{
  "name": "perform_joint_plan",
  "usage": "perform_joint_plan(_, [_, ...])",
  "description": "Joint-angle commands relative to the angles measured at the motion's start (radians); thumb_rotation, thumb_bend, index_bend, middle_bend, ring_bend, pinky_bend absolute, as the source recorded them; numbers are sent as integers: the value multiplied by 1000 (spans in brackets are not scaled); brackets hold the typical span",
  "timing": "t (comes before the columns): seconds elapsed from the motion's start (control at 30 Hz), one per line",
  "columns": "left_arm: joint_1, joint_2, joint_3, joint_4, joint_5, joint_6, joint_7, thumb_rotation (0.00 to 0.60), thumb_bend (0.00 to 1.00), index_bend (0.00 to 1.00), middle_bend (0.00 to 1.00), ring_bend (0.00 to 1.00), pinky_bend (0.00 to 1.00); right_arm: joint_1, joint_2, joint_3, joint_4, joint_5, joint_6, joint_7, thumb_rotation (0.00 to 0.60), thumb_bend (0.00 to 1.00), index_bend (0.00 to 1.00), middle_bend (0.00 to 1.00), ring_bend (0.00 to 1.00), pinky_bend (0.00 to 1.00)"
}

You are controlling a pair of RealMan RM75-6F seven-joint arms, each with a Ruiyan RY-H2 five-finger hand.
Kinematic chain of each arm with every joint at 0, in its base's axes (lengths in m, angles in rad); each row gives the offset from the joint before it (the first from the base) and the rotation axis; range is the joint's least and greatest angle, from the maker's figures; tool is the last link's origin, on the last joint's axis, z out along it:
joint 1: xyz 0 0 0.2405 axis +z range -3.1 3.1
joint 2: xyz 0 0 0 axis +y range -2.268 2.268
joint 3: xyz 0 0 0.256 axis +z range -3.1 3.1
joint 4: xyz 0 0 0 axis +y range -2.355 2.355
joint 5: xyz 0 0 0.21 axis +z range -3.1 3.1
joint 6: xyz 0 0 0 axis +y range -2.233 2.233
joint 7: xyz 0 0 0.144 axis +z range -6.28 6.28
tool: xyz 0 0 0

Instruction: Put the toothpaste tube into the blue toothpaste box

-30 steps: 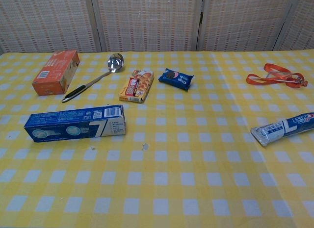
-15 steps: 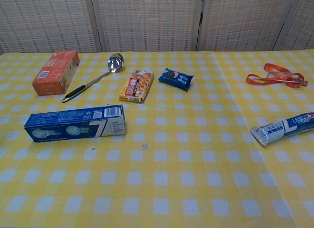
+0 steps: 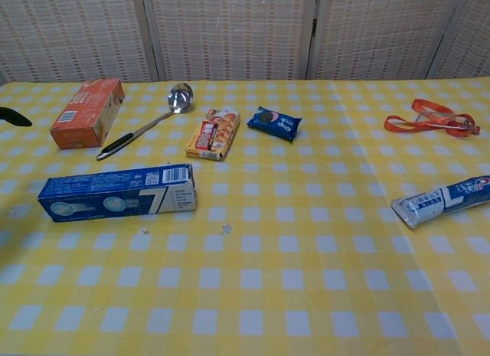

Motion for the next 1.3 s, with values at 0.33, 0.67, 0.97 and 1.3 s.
perform_joint_plan(0.33, [-117,-147,-59,-15,-163,-121,304,600,113,245,215,159,120,16,1,-2,17,2,-27,33,600,280,0,0,0,0])
perform_joint_plan(0.67, [-191,-238,-83,-22,-289,-195,452,600,114,260,235,184,142,21,10,-2,26,17,-42,62,600,280,0,0,0,0])
perform_joint_plan(0.97, [-260,-318,-116,62,-388,-218,521,600,114,286,272,205,165,24,19,2,35,41,-58,80,600,280,0,0,0,0])
perform_joint_plan(1.3, [-298,-367,-97,110,-402,-231,520,600,117,410,405,315,225,28,22,1,31,53,-73,72,600,280,0,0,0,0])
